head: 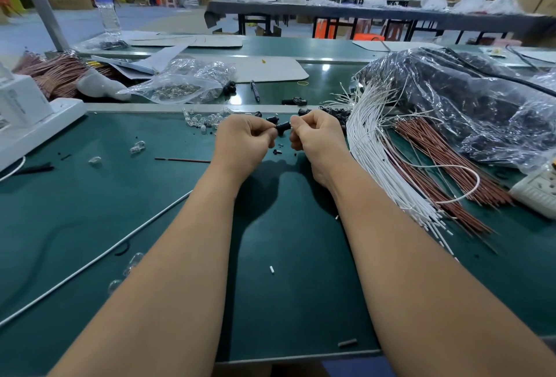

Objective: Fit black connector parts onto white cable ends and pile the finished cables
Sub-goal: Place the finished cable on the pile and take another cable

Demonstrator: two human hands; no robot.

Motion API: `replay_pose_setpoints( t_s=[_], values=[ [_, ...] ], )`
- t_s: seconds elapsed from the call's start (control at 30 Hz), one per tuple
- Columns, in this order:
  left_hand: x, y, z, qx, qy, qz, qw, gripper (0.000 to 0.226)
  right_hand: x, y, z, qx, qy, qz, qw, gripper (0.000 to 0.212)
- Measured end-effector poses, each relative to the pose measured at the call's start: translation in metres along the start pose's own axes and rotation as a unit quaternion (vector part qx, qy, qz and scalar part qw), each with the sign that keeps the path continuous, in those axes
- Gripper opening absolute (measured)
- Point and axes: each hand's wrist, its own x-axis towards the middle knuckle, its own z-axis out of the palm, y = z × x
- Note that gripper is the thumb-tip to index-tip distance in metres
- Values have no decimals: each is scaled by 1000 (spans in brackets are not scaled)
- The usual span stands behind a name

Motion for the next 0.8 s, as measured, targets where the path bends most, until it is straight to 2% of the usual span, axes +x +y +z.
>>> replay_pose_setpoints(
  t_s=[0.23, 0.33, 0.53, 0.7, 0.8],
  values=[
    [-2, 4, 4, -19, -14, -26, 999, 17, 1, -4, 3, 0, 32, 21, 999, 10],
    [-2, 4, 4, -17, -29, -34, 999, 15, 0, -3, 0, 17, 52, 1, 998, 10],
    [0, 2, 1, -19, -27, -49, 998, 14, -1, -4, -1, 7, 44, -35, 998, 15],
    [1, 0, -1, -24, -12, -61, 998, 15, 1, -7, -7, 94, 24, 11, 995, 13],
    [1, 0, -2, -31, -11, -59, 998, 16, 0, -7, -6, 88, 11, 13, 996, 11]
  ],
)
